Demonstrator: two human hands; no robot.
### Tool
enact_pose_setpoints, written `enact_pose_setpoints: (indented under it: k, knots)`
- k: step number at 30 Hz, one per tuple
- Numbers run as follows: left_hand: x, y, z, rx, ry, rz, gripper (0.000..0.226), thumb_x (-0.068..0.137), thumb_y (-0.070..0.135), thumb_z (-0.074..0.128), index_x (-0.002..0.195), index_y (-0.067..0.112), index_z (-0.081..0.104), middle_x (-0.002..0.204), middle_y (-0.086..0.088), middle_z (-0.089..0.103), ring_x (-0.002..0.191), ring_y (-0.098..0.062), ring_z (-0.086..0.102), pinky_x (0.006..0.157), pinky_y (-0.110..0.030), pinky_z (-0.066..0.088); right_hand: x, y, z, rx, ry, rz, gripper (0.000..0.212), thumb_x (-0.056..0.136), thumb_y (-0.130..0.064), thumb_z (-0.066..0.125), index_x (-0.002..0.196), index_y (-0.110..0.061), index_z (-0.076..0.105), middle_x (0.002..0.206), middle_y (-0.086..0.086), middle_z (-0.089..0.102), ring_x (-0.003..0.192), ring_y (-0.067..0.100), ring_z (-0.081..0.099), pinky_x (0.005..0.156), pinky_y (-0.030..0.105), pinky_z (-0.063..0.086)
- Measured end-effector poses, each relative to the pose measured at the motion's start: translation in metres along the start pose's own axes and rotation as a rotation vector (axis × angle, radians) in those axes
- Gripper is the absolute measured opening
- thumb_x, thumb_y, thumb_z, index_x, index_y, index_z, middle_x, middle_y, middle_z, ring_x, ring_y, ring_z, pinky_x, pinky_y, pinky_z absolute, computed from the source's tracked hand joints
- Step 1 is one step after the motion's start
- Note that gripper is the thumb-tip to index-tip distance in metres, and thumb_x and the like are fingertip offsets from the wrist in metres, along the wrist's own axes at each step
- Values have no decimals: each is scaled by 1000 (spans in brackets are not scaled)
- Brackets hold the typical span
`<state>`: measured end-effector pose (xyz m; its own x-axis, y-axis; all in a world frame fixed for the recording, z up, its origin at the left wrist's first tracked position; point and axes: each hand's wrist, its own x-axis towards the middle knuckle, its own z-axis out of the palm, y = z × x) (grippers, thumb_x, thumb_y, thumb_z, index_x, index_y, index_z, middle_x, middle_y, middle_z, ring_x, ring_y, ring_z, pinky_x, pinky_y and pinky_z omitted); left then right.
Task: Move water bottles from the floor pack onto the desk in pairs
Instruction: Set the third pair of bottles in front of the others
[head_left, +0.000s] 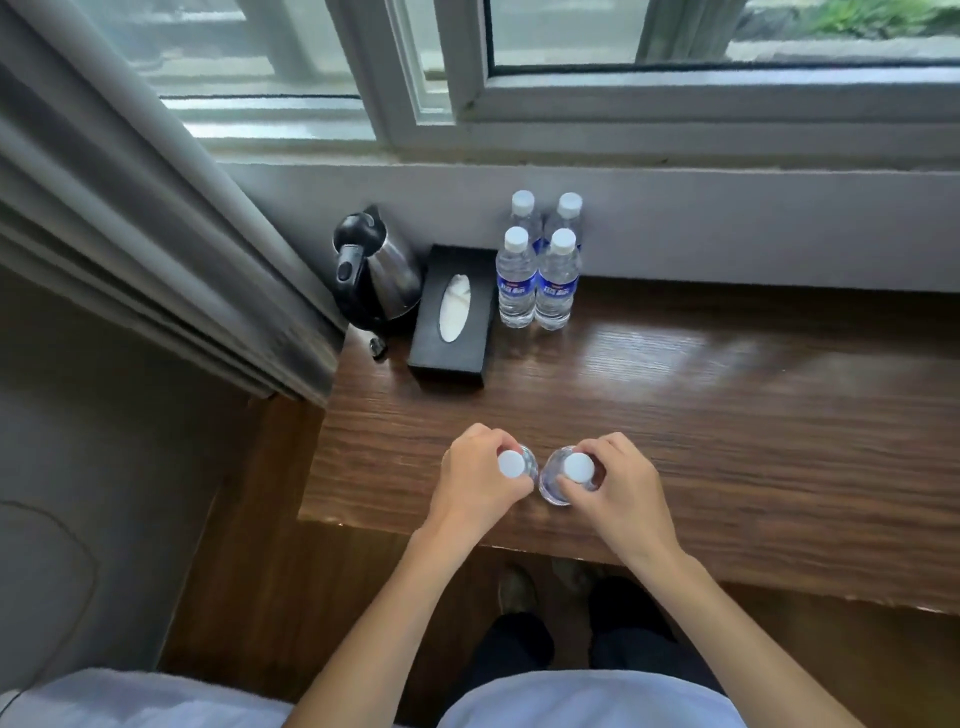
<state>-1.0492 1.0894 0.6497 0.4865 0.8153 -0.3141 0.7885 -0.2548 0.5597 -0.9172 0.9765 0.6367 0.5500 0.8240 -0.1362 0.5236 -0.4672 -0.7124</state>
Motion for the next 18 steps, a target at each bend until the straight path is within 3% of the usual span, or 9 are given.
enact_pose_setpoints:
  k: [3,10,15,18]
  knots:
    - [7,-5,-2,5,-39,40,26,69,24,81,91,22,69,95,10,58,83,-9,54,58,-8,31,0,-4,9,-5,45,46,21,73,-23,78,90,-20,66,85,-9,54,72,4,53,58,10,37]
    - [20,-14,1,-7,-70,106,28,66,26,81,88,27,64,94,10,59,83,-11,57,61,-14,42,4,-6,22,-21,83,107,23,75,-23,77,95,-19,66,91,-7,55,79,7,54,62,11,39]
    - [19,-22,12,-9,-26,229,27,73,27,75,98,24,64,100,8,55,91,-9,56,73,-26,54,5,-5,24,-81,85,132,28,78,-30,73,102,-21,63,96,-7,54,83,11,57,66,27,54]
    - [14,-32,23,2,-10,301,34,77,33,74,108,29,60,109,8,47,105,-9,45,81,-24,51,2,-3,23,-112,85,114,31,78,-33,73,105,-24,61,98,-8,54,87,9,56,65,24,50]
